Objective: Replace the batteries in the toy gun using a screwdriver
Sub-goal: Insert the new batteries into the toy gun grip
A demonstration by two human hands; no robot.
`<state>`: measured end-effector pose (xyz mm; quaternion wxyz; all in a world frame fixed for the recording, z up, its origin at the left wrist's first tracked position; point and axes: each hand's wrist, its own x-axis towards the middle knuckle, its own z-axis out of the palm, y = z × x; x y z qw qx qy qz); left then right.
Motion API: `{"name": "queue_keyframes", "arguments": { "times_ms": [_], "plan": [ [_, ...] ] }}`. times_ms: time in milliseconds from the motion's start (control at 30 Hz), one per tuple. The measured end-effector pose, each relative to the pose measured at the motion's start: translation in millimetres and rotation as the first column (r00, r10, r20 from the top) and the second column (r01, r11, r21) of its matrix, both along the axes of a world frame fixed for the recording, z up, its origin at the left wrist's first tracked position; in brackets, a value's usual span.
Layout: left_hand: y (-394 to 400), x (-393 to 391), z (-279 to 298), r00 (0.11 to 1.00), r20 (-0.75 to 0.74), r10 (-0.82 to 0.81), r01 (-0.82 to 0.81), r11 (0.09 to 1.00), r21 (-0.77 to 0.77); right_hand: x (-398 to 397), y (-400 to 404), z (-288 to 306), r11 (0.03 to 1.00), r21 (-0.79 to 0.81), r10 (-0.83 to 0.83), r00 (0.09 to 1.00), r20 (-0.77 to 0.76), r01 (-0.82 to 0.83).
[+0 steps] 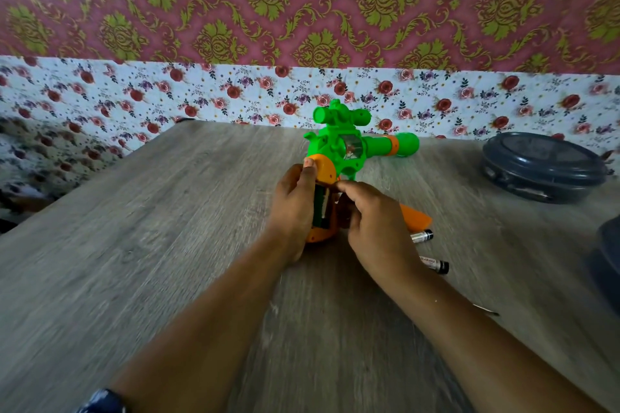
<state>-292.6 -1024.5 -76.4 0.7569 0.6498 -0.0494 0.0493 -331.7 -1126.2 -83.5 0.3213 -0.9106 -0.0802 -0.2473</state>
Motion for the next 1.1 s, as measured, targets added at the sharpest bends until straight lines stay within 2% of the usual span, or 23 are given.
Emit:
{"name": "queue_keyframes", "arguments": {
  "times_ms": [367, 567, 700, 800, 933, 1000, 1100],
  "plan": [
    [1, 1, -2, 1.0, -0.017, -0.007, 0.007, 1.0, -0.011, -4, 4, 5, 0.997, -0.03, 0.07, 0.997, -0.012, -0.07],
    [0, -2, 1, 0.999, -0.039, 0.0, -0.003, 0.998, -0.064, -8, 9, 4, 0.977, -0.213, 0.012, 0.998, -0.066, -0.026],
    [2, -4, 2, 0.999, -0.053, -0.003, 0.0, 0.998, -0.057, -9, 9, 2, 0.962, -0.273, -0.017, 0.995, -0.096, -0.009],
    [1, -5, 2, 0.999, -0.046, -0.01, 0.008, 0.999, -0.049, -7, 1, 6, 0.965, -0.257, 0.009, 0.991, -0.131, -0.043],
    [-1, -5, 1, 0.996, -0.069, -0.054, 0.048, 0.995, -0.088, -14, -25, 34, 0.989, -0.141, 0.034, 0.995, -0.093, -0.047],
    [-2, -4, 1, 0.994, -0.087, -0.061, 0.054, 0.994, -0.09, -25, -46, 53, 0.989, -0.132, 0.03, 0.977, -0.212, -0.059],
    [0, -4, 1, 0.994, -0.084, -0.073, 0.067, 0.995, -0.077, -37, -72, 69, 0.983, -0.129, 0.043, 0.842, -0.538, -0.132]
  ]
}}
